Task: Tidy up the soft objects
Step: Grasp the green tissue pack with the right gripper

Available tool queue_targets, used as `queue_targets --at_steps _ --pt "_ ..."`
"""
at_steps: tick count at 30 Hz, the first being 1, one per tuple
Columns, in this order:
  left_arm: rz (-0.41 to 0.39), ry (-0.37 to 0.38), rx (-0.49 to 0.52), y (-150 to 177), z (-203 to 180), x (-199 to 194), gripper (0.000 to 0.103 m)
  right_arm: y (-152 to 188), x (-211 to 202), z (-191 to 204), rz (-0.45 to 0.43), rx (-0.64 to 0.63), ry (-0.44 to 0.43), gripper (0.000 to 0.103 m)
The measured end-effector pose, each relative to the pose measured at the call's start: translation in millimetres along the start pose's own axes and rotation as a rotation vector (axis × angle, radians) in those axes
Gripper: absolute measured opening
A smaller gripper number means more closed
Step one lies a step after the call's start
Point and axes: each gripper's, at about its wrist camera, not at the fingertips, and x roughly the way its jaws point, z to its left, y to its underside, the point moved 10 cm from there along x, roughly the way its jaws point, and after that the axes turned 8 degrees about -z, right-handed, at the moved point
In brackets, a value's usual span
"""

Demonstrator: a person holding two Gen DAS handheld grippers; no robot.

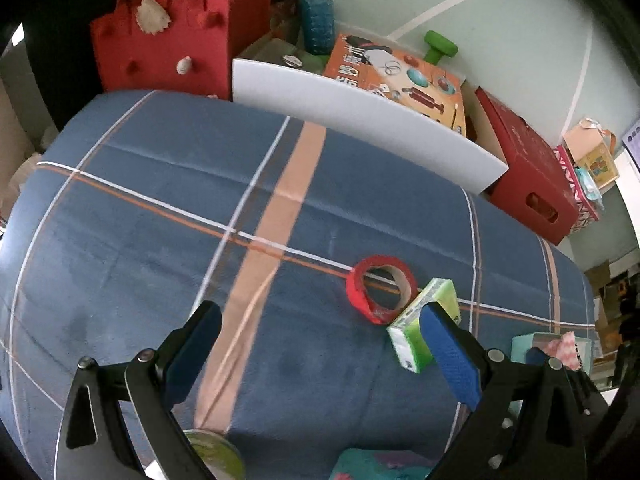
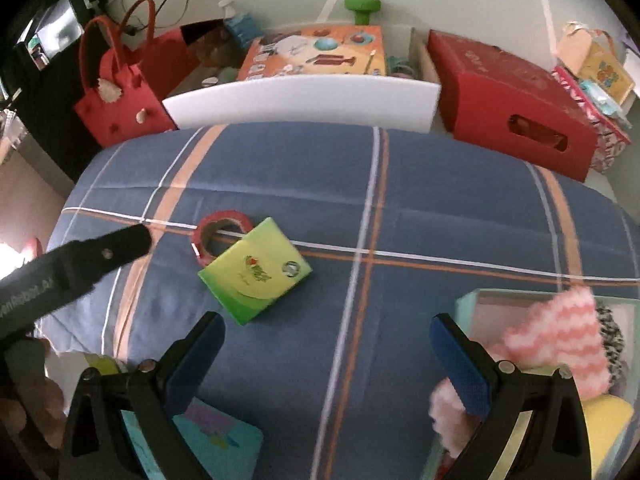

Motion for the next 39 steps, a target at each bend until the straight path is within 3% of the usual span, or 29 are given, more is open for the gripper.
queue_targets --at_steps 8,15,18,23,28,31,33,34,39 --pt "0.006 -0.065 0.022 -1 1 20 0.099 -2 26 22 0.01 -0.077 -0.054 0.103" --pt "0.032 -0.042 -0.016 0 6 34 0.099 -10 46 28 0.01 -0.108 -0.07 0.103" --pt "0.004 -0.025 -0.019 -7 3 28 0.099 -14 50 29 0.002 -0.106 -0.088 0.103" --pt "0.007 -0.027 0.002 -7 -1 31 0.099 -12 54 36 0.008 -0.129 -0.098 0.088" --pt "0.028 -0.008 0.027 -3 -6 36 0.093 -10 53 35 0.005 -0.122 -0.102 0.073" --pt "0.049 0.001 0.06 0 -11 42 0.088 -9 51 27 0.001 -0.112 -0.079 0.073" --pt "0.069 0.009 0.076 4 -14 47 0.074 -7 50 20 0.001 -0.096 -0.073 0.073" --pt "0.079 0.005 0.092 5 -15 51 0.071 -7 50 18 0.0 -0.09 -0.076 0.073" --pt "0.089 0.004 0.111 8 -17 57 0.07 -3 47 12 -0.003 -0.091 -0.073 0.073"
